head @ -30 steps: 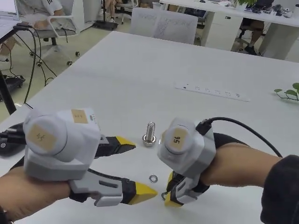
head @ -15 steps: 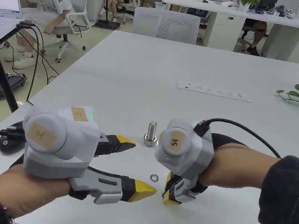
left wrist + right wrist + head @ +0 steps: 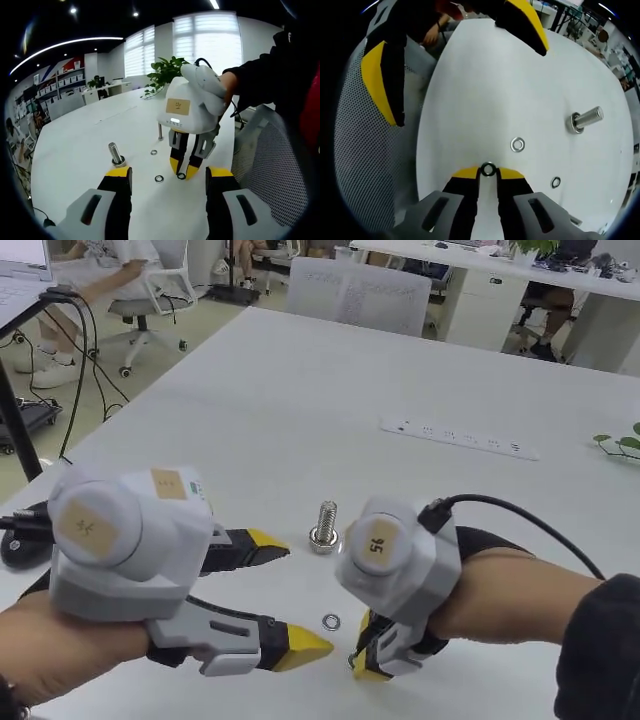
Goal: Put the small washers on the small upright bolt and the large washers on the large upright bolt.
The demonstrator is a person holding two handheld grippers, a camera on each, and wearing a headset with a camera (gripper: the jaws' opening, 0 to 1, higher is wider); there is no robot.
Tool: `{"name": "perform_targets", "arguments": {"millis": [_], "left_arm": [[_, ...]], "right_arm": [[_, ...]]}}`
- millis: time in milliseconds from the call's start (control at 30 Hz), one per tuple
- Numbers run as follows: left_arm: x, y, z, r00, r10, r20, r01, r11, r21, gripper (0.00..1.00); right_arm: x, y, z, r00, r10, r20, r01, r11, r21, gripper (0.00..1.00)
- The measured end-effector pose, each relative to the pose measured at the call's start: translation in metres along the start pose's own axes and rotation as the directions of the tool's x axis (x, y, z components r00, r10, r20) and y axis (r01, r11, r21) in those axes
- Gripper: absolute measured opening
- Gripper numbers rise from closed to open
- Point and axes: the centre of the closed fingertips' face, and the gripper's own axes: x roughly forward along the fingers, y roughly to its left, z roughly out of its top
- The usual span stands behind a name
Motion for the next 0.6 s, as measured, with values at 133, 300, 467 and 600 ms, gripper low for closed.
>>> {"name": "perform_targets", "arguments": {"millis": [133, 300, 467, 600], "left_arm": [[0.000, 0.000, 0.000, 1.0000, -0.002, -0.001, 0.002, 1.000, 0.001, 0.58], [0.000, -0.001, 0.000, 1.0000, -0.003, -0.003, 0.003, 1.000, 0.003, 0.58], [0.001, -0.001, 0.000, 1.0000, -0.005, -0.005, 0.005, 1.000, 0.002, 0.58], [0.002, -0.002, 0.000, 0.9999, -0.013, -0.008, 0.013, 1.000, 0.004, 0.58]], "right_arm": [[0.000, 0.000, 0.000, 1.0000, -0.004, 0.002, 0.004, 1.000, -0.004, 0.14], [0.000, -0.001, -0.001, 1.0000, -0.001, 0.002, 0.001, 1.000, 0.002, 0.14], [-0.006, -0.006, -0.008, 1.0000, -0.005, -0.002, 0.005, 1.000, 0.025, 0.14], [-0.014, -0.008, -0.012, 1.0000, -0.008, 0.005, 0.008, 0.999, 0.043, 0.14]]}}
